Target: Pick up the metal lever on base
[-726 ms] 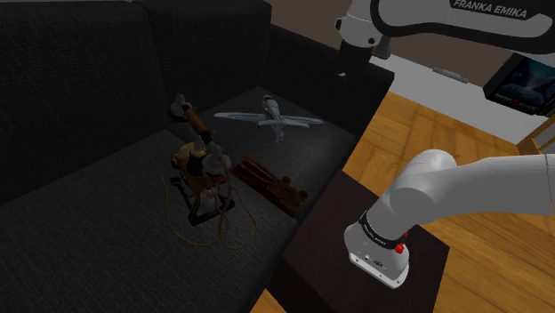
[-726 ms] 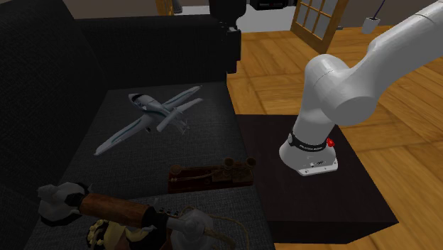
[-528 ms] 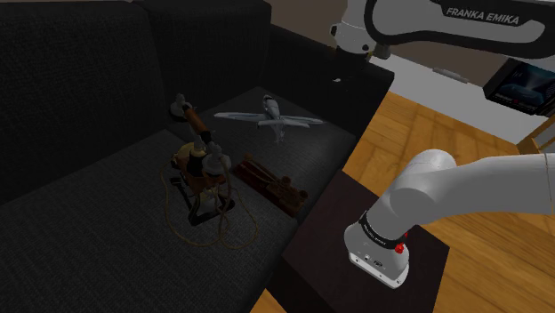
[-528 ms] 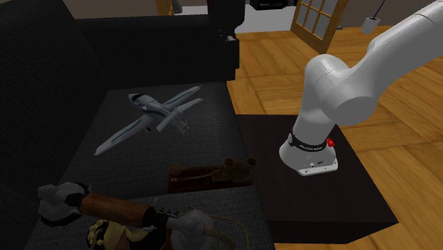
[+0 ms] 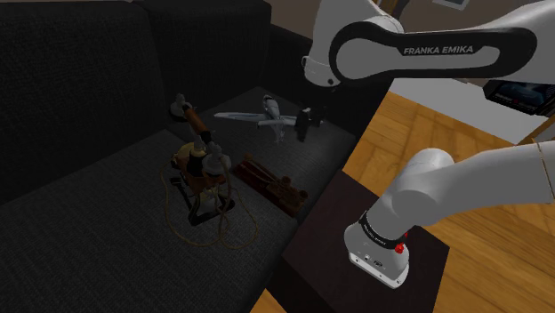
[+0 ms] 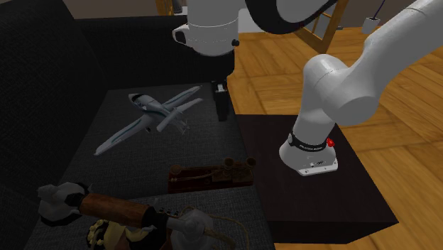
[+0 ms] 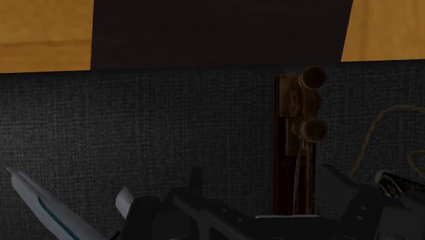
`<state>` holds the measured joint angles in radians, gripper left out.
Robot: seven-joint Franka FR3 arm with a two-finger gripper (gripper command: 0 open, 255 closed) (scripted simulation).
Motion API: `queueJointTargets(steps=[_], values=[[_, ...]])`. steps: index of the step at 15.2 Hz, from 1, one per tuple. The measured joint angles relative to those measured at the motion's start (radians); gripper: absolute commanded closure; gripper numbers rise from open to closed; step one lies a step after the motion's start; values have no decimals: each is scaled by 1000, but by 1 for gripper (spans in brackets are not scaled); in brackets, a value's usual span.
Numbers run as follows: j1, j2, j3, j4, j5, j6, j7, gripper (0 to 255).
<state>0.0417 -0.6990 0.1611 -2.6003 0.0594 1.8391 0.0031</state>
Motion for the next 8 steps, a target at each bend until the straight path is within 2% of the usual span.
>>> queueJointTargets(steps=[8], values=[[50, 195, 116, -56, 89, 243, 130, 0]])
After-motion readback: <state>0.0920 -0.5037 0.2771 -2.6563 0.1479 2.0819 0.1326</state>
